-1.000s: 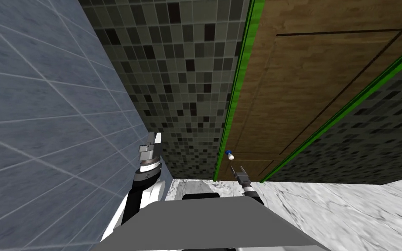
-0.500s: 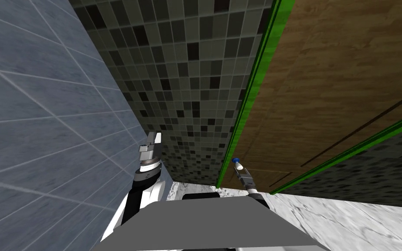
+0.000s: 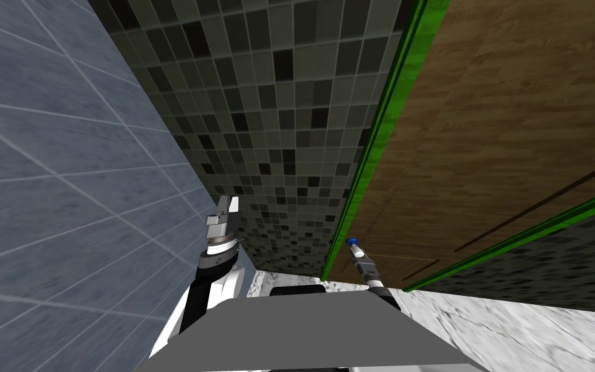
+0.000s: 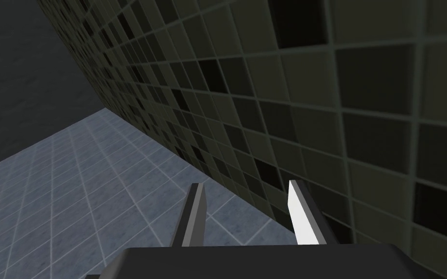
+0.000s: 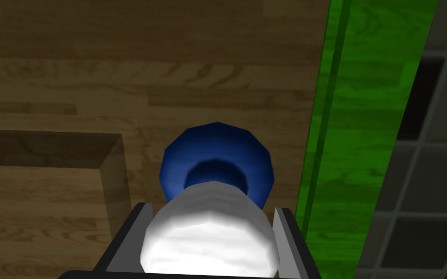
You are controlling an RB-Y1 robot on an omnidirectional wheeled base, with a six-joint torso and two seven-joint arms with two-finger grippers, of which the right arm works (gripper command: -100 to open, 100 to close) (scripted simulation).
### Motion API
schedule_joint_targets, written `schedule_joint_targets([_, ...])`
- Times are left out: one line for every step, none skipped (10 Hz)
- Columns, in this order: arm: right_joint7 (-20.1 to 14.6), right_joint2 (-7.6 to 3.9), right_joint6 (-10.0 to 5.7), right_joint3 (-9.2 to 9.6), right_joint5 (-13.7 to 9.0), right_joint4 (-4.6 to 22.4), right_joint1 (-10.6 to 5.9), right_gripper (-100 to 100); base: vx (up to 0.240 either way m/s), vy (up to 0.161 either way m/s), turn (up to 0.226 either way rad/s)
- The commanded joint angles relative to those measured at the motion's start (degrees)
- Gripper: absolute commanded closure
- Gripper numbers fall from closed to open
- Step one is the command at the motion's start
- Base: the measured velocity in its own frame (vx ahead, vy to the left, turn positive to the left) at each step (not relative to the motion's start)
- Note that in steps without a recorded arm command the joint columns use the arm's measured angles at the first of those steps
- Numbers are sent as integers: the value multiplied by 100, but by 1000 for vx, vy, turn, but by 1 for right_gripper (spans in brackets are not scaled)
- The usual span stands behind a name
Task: Pull the door open
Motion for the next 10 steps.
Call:
schedule_joint_targets([-4, 15, -10, 13, 4, 4, 6, 100, -14, 0, 3])
schedule_joint_targets([-4, 15, -10, 13, 4, 4, 6, 100, -7, 1, -3])
schedule_joint_targets([-4, 15, -10, 13, 4, 4, 6, 100, 0, 0, 0])
schedule_joint_targets([-163, -3, 9, 32, -41, 19, -8, 100, -12, -7, 18])
schedule_joint_targets([-234, -5, 11, 44, -61, 24, -14, 100, -22, -10, 20])
schedule_joint_targets([-410, -12, 18, 75, -111, 37, -31, 100, -32, -14, 27])
schedule_joint_targets([-547, -17, 23, 99, -151, 47, -45, 100, -38, -17, 31])
schedule_joint_targets([-683, -22, 28, 123, -191, 57, -58, 100, -41, -11, 29])
schedule_joint_targets([-820, -27, 33, 147, -230, 67, -72, 100, -43, -8, 28])
schedule_joint_targets([-956, -32, 38, 171, -270, 78, -85, 100, -43, -9, 26])
